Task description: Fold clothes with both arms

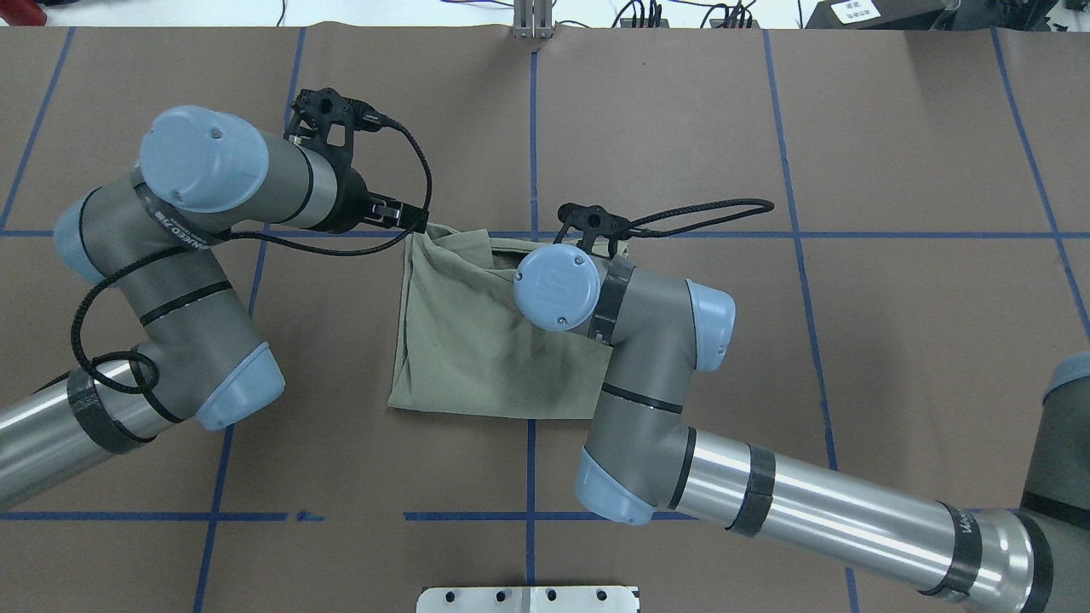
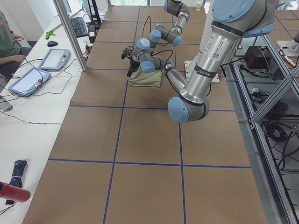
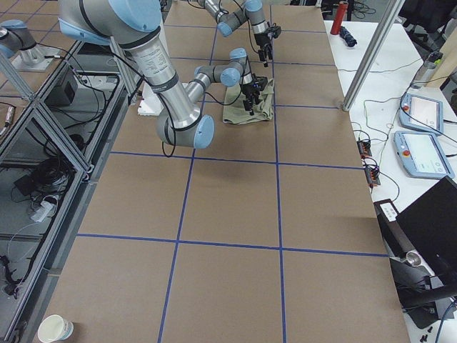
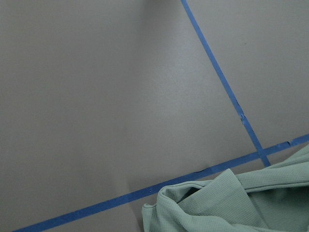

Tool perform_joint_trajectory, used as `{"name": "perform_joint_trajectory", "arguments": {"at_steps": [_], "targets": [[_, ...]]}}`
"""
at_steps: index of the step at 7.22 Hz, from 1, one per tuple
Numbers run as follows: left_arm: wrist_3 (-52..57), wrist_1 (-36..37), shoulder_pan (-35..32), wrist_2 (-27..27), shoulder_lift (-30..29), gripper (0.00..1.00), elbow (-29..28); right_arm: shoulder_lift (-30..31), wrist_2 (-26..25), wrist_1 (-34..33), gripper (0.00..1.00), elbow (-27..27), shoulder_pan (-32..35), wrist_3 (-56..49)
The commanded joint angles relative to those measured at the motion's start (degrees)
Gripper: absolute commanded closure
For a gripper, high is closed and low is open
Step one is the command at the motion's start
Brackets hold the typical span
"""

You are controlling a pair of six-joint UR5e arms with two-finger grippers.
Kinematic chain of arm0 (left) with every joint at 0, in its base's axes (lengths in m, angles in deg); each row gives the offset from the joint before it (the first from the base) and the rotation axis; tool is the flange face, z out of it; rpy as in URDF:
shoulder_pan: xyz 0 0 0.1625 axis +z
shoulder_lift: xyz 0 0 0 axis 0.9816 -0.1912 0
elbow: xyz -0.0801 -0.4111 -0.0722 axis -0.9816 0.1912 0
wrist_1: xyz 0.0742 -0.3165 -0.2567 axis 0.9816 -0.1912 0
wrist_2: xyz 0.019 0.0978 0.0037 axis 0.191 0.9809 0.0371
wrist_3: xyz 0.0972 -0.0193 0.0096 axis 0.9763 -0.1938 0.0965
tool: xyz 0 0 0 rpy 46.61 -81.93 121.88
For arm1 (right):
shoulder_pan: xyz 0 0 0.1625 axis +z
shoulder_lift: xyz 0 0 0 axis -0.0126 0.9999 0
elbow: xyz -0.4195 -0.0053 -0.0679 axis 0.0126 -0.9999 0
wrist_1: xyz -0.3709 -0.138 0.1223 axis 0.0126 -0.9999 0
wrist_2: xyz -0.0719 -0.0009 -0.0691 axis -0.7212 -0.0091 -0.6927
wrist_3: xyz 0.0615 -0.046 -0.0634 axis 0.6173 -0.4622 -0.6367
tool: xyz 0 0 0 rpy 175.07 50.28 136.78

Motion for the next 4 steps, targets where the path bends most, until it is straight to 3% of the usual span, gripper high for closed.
{"name": "perform_joint_trajectory", "arguments": {"at_steps": [1, 2, 4], "targets": [[0.00, 0.00, 0.00, 0.00, 0.00, 0.00, 0.09, -3.38, -0.02, 0.27, 0.00, -10.60, 7.16, -2.59], [0.00, 0.00, 0.00, -0.09, 0.00, 0.00, 0.26, -3.40, 0.15, 0.62, 0.00, -13.35, 11.20, -5.57], [0.00, 0.00, 0.00, -0.09, 0.00, 0.00, 0.35, -4.01, 6.00, 3.33, 0.00, -12.86, 15.10, -7.79]]}}
